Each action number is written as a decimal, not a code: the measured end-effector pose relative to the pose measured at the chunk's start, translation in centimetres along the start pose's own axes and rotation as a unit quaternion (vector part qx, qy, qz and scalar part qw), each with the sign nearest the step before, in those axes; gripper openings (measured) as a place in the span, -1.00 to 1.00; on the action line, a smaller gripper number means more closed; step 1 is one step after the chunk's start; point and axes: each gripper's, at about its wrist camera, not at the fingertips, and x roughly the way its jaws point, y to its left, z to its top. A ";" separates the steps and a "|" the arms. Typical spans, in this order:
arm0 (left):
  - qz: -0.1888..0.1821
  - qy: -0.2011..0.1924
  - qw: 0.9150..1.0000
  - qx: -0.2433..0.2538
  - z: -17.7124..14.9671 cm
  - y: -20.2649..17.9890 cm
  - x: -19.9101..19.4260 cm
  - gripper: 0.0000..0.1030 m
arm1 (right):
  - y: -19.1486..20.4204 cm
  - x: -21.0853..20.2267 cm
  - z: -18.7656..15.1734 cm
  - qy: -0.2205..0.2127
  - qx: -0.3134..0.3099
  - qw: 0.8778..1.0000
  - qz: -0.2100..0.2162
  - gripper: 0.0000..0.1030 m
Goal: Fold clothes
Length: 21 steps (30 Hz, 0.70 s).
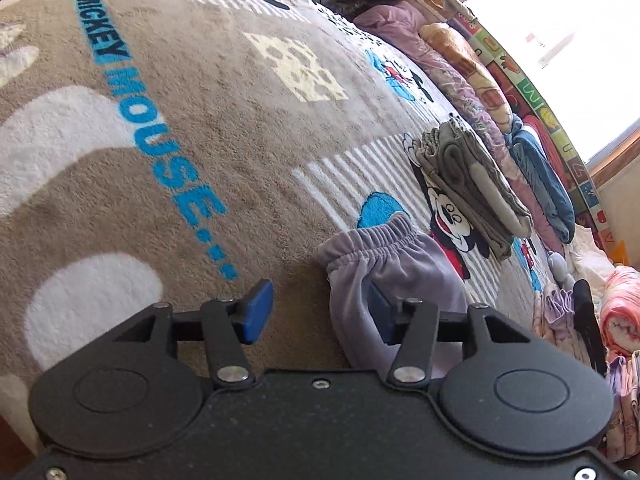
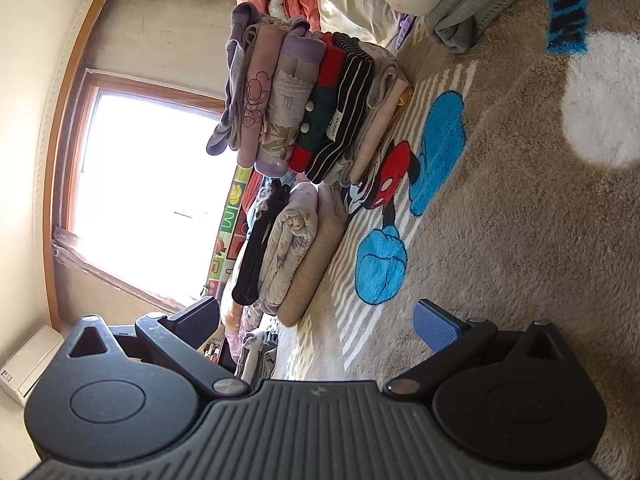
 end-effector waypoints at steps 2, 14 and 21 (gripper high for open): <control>-0.010 -0.001 1.000 0.010 -0.6 -0.8 -0.8 0.15 | 0.0 0.1 0.0 0.004 0.000 1.000 0.001 0.99; -0.103 0.049 0.963 0.243 -9.4 -13.2 -2.6 0.34 | 0.4 1.2 -0.6 0.060 0.003 0.998 0.008 0.99; -0.104 0.104 0.957 0.252 -12.7 -14.4 -1.3 0.46 | 1.9 3.7 -1.4 0.142 -0.034 0.989 -0.018 0.99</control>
